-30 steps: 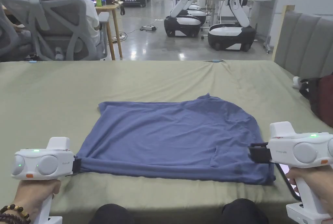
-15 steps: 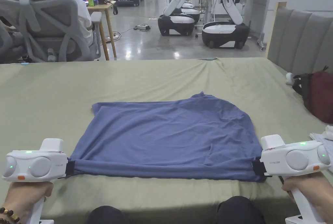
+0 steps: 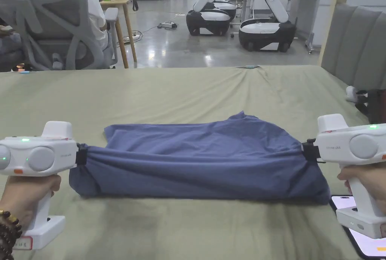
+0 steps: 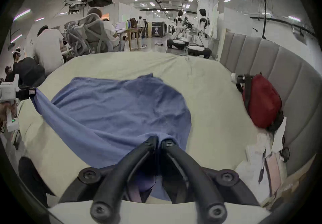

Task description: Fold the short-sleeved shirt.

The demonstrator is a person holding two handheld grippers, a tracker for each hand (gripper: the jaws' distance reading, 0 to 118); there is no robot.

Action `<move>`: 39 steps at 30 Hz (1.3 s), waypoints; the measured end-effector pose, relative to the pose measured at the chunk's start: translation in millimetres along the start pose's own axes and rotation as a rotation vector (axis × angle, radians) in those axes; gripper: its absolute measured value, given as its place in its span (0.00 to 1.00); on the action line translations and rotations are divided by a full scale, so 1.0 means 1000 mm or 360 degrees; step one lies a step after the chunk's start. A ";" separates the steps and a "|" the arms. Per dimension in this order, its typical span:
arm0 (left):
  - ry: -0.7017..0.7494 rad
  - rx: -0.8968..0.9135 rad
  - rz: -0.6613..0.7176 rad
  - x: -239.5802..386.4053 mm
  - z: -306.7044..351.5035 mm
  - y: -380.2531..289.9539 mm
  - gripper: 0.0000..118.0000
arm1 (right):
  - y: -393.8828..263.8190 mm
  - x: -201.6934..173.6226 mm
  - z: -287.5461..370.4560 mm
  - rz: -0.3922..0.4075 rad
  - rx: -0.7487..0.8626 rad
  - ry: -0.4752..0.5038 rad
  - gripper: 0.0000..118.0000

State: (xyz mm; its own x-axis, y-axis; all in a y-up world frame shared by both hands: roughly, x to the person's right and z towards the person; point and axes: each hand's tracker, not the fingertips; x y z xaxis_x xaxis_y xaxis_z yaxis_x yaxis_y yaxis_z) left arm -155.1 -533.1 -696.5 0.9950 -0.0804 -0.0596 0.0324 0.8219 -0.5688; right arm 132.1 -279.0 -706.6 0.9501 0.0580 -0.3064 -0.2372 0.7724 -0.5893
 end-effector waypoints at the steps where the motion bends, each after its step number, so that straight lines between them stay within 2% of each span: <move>1: 0.0009 -0.0002 -0.0013 0.000 -0.013 0.005 0.01 | 0.008 0.001 -0.010 0.0002 0.0002 -0.0012 0.04; 6: 0.0061 -0.0099 -0.0127 -0.006 -0.090 -0.004 0.01 | 0.034 0.015 -0.081 -0.0044 -0.0051 -0.0033 0.04; 9: 0.0071 -0.0230 -0.0187 -0.009 -0.115 -0.030 0.01 | 0.030 0.023 -0.124 -0.0007 -0.0183 -0.0062 0.05; 14: 0.0056 -0.0284 -0.0132 0.002 -0.136 -0.042 0.01 | 0.013 0.029 -0.157 -0.0007 -0.0259 -0.0089 0.05; 15: 0.0048 -0.0290 -0.0124 0.003 -0.135 -0.044 0.01 | 0.011 0.032 -0.161 -0.0021 -0.0263 -0.0079 0.07; 16: 0.0042 -0.0292 -0.0113 0.005 -0.134 -0.043 0.02 | 0.009 0.032 -0.160 -0.0019 -0.0254 -0.0079 0.18; 17: 0.0042 -0.0286 -0.0100 0.006 -0.133 -0.041 0.09 | 0.008 0.030 -0.157 -0.0004 -0.0225 -0.0092 0.47; 18: 0.0043 -0.0273 -0.0077 0.009 -0.130 -0.034 0.26 | 0.009 0.029 -0.151 0.0024 -0.0188 -0.0119 0.72; 19: 0.0043 -0.0270 -0.0057 0.010 -0.126 -0.028 0.56 | 0.011 0.029 -0.148 0.0040 -0.0172 -0.0124 0.94; 20: 0.0032 -0.0275 -0.0045 0.011 -0.117 -0.024 0.94 | 0.012 0.028 -0.140 0.0042 -0.0162 -0.0127 1.00; 21: 0.0046 -0.0270 -0.0043 0.011 -0.112 -0.023 1.00 | 0.013 0.028 -0.129 0.0040 -0.0135 -0.0134 0.97; 22: 0.0089 -0.0240 -0.0048 0.006 -0.113 -0.020 0.93 | 0.015 0.026 -0.118 0.0040 -0.0066 -0.0129 0.96; 24: 0.0124 -0.0067 -0.0082 -0.002 -0.110 -0.009 0.94 | 0.015 0.020 -0.096 -0.0012 -0.0018 -0.0135 0.96; 27: 0.0091 -0.0091 -0.0007 0.006 -0.063 -0.002 0.96 | 0.008 0.012 -0.061 -0.0068 0.0022 -0.0133 0.95; 28: 0.0087 -0.0087 0.0033 0.009 -0.052 0.002 0.95 | 0.004 0.010 -0.051 -0.0083 0.0022 -0.0122 0.90; 29: 0.0059 -0.0065 0.0072 0.014 -0.036 0.007 0.86 | 0.000 0.009 -0.041 -0.0100 0.0022 -0.0108 0.76; 30: 0.0038 -0.0045 0.0087 0.015 -0.024 0.008 0.71 | -0.005 0.008 -0.032 -0.0112 0.0013 -0.0090 0.56; 31: 0.0035 -0.0040 0.0084 0.014 -0.016 0.004 0.47 | -0.006 0.008 -0.029 -0.0111 0.0006 -0.0083 0.28; 32: 0.0029 -0.0032 0.0074 0.013 -0.007 -0.001 0.13 | -0.011 0.005 -0.023 -0.0112 0.0012 -0.0082 0.00; 33: 0.0040 -0.0027 0.0068 0.010 -0.002 -0.005 0.00 | -0.014 0.003 -0.017 -0.0104 0.0023 -0.0088 0.00; 39: 0.0038 -0.0006 0.0132 0.004 0.008 0.005 0.00 | -0.016 -0.006 0.001 -0.0094 0.0036 -0.0078 0.00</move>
State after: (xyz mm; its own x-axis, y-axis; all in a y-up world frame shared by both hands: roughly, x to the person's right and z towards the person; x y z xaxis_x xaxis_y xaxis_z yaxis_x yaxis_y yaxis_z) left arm -150.6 -525.1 -693.3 0.9917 -0.0256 -0.1261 -0.0505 0.8240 -0.5644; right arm 130.1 -290.8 -694.6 0.9712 0.0425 -0.2346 -0.1765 0.7894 -0.5879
